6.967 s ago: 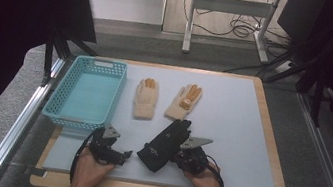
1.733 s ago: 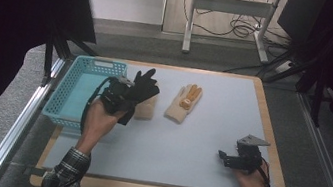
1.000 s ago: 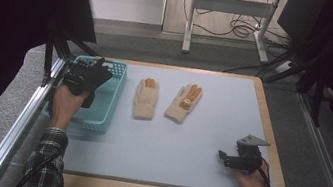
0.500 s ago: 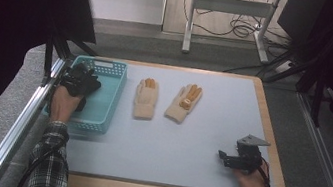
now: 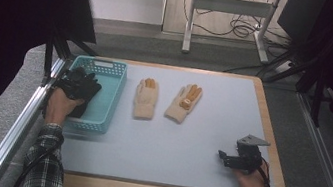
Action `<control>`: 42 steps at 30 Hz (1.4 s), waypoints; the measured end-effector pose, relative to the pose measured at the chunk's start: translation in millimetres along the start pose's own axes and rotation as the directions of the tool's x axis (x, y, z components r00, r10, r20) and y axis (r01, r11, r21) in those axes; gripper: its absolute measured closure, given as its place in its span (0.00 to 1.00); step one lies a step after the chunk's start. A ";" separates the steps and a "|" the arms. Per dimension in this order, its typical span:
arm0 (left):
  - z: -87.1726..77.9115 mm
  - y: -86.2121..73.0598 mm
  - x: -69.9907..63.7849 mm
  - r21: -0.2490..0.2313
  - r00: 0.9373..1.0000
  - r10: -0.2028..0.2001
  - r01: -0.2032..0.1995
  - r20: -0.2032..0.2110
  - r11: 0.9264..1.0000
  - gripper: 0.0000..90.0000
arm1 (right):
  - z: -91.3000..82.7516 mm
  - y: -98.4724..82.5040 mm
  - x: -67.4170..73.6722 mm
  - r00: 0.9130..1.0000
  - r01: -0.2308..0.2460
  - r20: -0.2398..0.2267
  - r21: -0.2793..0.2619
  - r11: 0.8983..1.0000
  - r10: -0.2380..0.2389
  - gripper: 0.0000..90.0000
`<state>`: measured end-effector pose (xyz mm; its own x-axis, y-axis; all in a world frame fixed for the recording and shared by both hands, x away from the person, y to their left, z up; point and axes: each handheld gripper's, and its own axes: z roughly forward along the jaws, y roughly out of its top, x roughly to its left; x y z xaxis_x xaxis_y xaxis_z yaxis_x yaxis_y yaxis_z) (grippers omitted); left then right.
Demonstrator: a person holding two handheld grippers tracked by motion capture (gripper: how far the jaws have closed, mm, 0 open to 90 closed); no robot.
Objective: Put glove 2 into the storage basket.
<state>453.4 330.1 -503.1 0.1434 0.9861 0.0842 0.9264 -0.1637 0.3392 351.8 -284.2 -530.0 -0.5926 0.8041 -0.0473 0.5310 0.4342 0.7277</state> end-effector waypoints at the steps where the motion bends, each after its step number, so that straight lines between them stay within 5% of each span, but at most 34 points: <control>1: -2.2 -0.3 0.9 -0.001 1.000 -0.005 0.005 0.016 1.000 0.09 | 0.0 0.0 0.0 1.000 0.000 0.000 0.000 1.000 0.000 0.18; 12: -18.4 -7.4 8.1 -0.086 0.990 -0.040 0.052 0.138 0.995 0.03 | 0.0 0.0 0.0 1.000 -0.002 -0.002 0.000 1.000 0.002 0.18; 21: -35.5 -16.4 -2.2 -0.213 0.979 0.014 0.031 0.203 0.976 0.02 | 0.0 0.0 -0.1 1.000 -0.002 -0.002 0.000 1.000 0.002 0.18; 35: -68.4 -37.5 -38.9 -0.374 0.962 0.142 -0.046 0.233 0.926 0.01 | 0.0 0.1 -0.2 1.000 -0.002 -0.002 0.000 1.000 0.002 0.18; 42: -82.9 -49.1 -64.2 -0.440 0.943 0.216 -0.086 0.253 0.894 0.01 | 0.1 0.2 -0.2 1.000 -0.002 -0.002 0.001 1.000 0.002 0.18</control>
<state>369.8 272.4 -447.6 0.4234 0.9020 -0.0847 0.6621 -0.2443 0.7085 352.0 -284.3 -530.0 -0.5927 0.8042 -0.0443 0.5331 0.4329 0.7269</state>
